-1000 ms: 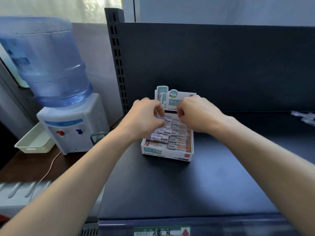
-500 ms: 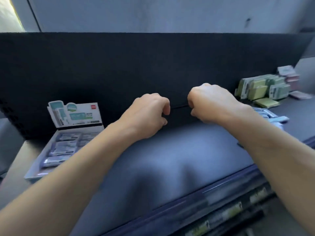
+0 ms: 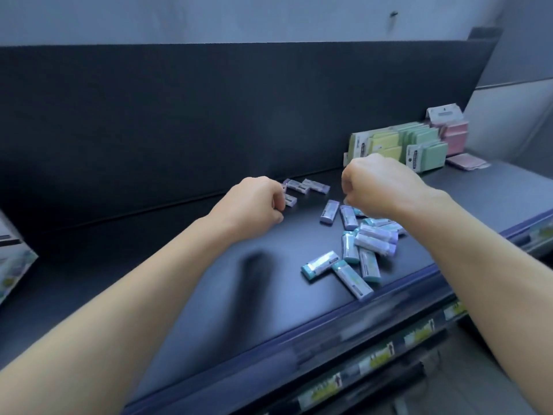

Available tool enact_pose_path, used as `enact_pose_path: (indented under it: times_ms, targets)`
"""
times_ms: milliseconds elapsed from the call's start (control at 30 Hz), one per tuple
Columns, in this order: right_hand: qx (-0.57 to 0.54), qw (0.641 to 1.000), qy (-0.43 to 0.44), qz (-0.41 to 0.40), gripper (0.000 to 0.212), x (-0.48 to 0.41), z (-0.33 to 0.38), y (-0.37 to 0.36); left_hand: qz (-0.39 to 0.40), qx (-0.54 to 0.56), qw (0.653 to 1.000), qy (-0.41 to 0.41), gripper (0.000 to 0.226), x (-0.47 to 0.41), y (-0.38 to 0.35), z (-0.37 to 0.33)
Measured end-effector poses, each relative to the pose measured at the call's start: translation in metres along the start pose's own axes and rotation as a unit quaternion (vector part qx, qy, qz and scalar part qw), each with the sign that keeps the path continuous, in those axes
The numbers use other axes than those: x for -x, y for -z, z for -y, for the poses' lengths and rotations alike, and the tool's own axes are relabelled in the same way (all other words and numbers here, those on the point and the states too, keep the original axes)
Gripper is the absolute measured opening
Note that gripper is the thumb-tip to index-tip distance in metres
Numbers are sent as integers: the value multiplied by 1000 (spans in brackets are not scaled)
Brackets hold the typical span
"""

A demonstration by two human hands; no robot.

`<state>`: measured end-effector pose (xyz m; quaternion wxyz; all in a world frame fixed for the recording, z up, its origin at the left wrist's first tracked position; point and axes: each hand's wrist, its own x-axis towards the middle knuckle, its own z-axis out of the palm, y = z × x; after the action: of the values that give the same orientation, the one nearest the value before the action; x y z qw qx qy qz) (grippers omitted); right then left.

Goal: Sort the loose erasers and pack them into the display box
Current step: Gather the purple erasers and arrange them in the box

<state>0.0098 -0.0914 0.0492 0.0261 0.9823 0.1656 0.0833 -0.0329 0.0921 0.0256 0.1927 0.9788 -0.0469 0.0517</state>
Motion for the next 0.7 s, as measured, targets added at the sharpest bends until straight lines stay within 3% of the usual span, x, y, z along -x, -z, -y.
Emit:
enact_pose_path:
  times_ms: [267,400,533,700]
  targets:
    - [-21,1000,-13,10,3,-25,-6,-16,9,5,998,67,13,-29,-11,21]
    - [-15,997,-52,47,14,-31,-5,-18,15,20,997,79,9,-50,-19,29]
    - [-24,992,-63,105,44,-38,0,-22,-11,33,994,106,19,-68,-30,35]
    - [-24,987,-64,143,46,-45,8,-31,-13,19,990,141,45,-81,-39,33]
